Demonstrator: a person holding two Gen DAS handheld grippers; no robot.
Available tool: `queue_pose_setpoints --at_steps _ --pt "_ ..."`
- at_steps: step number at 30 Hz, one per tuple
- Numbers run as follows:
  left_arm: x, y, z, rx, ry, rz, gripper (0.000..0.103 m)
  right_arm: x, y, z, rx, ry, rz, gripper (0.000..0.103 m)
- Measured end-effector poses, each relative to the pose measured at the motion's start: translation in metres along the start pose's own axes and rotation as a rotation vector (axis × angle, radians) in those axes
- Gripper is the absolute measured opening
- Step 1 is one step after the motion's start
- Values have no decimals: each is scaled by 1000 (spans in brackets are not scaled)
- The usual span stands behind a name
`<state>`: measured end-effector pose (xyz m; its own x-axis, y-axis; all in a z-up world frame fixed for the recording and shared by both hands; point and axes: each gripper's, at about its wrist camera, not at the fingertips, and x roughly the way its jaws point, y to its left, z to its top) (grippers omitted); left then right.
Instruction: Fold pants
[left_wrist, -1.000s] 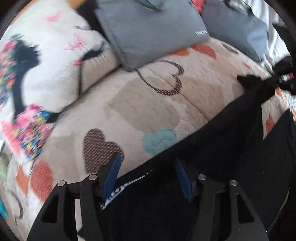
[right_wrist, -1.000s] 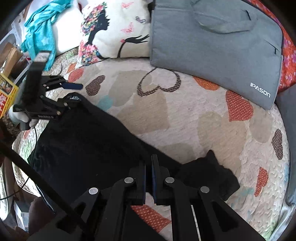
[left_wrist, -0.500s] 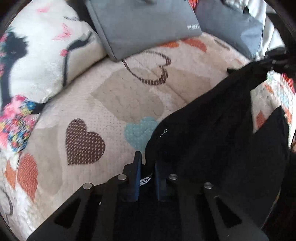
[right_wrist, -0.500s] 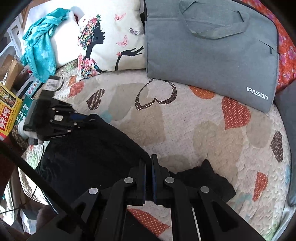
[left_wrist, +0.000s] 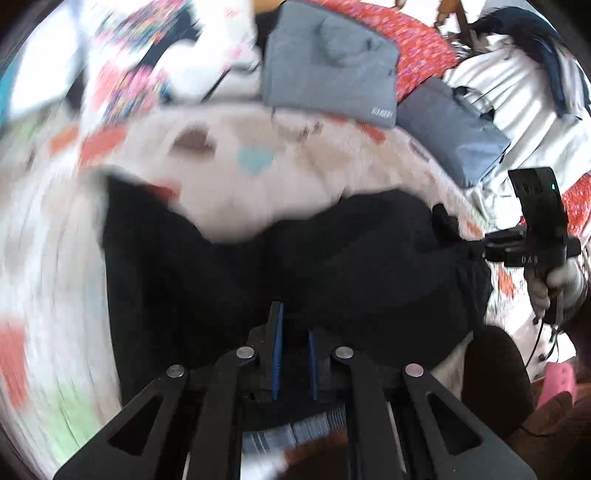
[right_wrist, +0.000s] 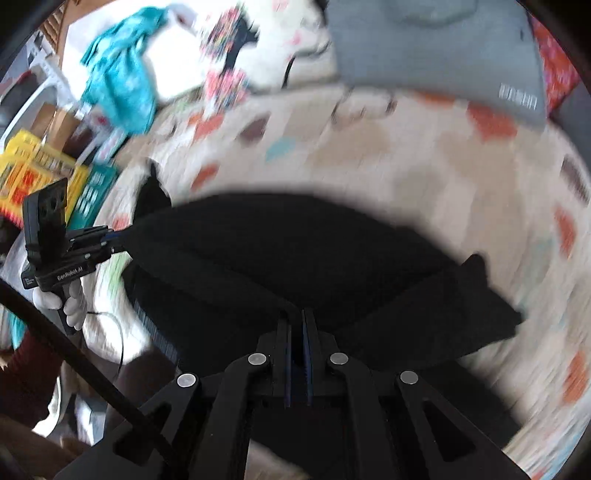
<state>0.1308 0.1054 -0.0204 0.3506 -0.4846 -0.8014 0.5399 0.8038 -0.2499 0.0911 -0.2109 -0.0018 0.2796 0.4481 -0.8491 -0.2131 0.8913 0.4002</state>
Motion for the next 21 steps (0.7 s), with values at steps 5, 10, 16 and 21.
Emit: queue_pose_setpoints --at_steps 5,10,16,21 --pt "-11 6 -76 -164 74 98 15 27 16 -59 -9 80 -54 7" --pt "-54 31 -118 -359 -12 123 15 14 26 -80 -27 41 -118 10" --pt "-96 32 -134 -403 -111 180 23 -23 4 -99 108 -34 -102 16" --pt "-102 22 -126 -363 -135 207 28 -67 -45 -113 264 -127 -166 18"
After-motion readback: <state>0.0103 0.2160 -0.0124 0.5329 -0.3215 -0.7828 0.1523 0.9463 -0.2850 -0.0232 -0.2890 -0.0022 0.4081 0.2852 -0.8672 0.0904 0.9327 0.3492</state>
